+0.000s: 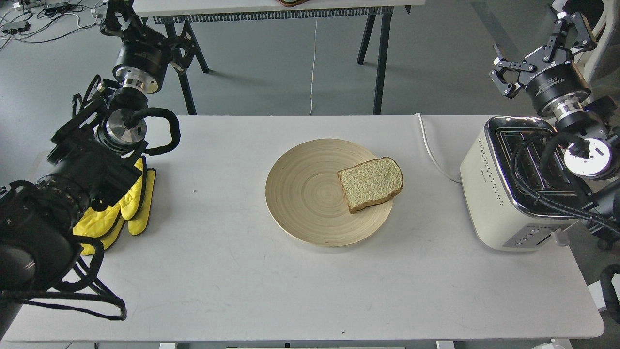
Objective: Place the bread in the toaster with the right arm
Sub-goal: 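Raise the right gripper up and away from the toaster, then swing the right gripper toward the bread slice in the wooden bowl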
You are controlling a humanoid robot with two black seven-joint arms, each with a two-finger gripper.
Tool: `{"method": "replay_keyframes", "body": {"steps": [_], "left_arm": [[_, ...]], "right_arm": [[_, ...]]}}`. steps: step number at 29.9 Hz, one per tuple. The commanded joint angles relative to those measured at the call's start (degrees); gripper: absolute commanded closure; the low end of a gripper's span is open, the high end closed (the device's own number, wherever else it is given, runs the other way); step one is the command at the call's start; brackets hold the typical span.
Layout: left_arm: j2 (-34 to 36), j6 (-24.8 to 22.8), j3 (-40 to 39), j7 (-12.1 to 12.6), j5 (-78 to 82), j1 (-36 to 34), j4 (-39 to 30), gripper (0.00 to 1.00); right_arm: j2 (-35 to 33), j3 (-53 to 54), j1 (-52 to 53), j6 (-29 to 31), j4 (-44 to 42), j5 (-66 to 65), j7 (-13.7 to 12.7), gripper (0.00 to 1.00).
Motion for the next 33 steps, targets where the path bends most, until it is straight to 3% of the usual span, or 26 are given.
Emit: {"method": "replay_keyframes", "body": {"steps": [1,6,10,17,27,33], "left_arm": [[-0.05,0.0,0.1,0.0,0.0,0.1,-0.01,0.0],[-0.14,0.0,-0.08,0.0,0.0,0.1,-0.01,0.0],[-0.04,0.0,0.1,0.0,-0.09,0.19,-0.01,0.0],[-0.4,0.0,0.19,0.0,0.0,0.27,-0.01,0.0],[-0.57,0.0,0.19,0.0,0.0,0.27,-0.01,0.0],[-0.57,0.0,0.19,0.0,0.0,0.27,-0.01,0.0]], "right_arm": [[0.14,-0.01,0.18,0.0,0.09,-0.2,0.06,0.01],[0.41,-1.23,0.7,-0.14,0.27,-0.99,0.15,0.01],[-0.21,-7.28,5.35,-6.99,0.7,-3.27,0.24,0.01],[-4.86,-14.59,11.07,-9.98,5.44,-9.06,0.41,0.01],[-8.03,-19.5,7.66,-16.66,19.15,-35.86,0.24,0.01],[-8.03,-29.44,7.04,-26.67,20.92,-50.55,0.41,0.01]]}}
